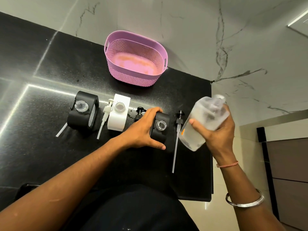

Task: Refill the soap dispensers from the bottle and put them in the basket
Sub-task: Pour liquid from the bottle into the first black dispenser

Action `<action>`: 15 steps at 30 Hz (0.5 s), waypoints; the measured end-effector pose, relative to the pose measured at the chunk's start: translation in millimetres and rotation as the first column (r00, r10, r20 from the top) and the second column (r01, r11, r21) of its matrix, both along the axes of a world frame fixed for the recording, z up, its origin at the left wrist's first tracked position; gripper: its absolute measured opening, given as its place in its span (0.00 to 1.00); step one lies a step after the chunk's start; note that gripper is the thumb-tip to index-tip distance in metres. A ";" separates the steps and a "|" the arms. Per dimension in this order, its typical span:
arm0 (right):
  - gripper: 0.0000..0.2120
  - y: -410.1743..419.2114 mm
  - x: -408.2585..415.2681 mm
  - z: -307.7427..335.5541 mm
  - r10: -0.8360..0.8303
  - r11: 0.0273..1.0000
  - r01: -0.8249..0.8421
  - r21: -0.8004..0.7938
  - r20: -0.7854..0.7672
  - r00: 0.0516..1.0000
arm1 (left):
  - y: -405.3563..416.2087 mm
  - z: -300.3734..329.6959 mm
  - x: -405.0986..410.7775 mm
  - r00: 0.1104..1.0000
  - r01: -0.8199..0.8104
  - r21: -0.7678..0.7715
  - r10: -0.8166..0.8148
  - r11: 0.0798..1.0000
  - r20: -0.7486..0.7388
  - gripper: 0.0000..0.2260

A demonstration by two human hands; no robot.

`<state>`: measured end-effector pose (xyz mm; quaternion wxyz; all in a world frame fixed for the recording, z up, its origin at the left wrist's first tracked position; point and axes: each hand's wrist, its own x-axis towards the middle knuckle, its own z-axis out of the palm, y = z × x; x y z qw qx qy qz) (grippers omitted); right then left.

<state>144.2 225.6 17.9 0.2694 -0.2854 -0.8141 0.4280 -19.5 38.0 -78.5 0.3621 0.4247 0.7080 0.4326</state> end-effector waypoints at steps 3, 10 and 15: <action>0.36 1.4 0.0 -2.2 0.002 1.000 -0.002 -0.014 -0.007 1.000 | 0.4 0.2 -0.3 1.000 0.007 0.002 -0.007 1.000 0.000 0.51; 0.37 1.0 4.9 -1.3 0.099 0.994 -0.103 0.030 0.120 0.988 | -0.3 -0.8 -1.0 1.000 0.009 0.002 -0.009 1.000 0.012 0.52; 0.40 0.3 5.1 1.2 0.244 0.956 -0.285 0.065 0.357 0.901 | 0.7 -2.1 -1.7 1.000 0.007 0.006 -0.007 1.000 0.015 0.52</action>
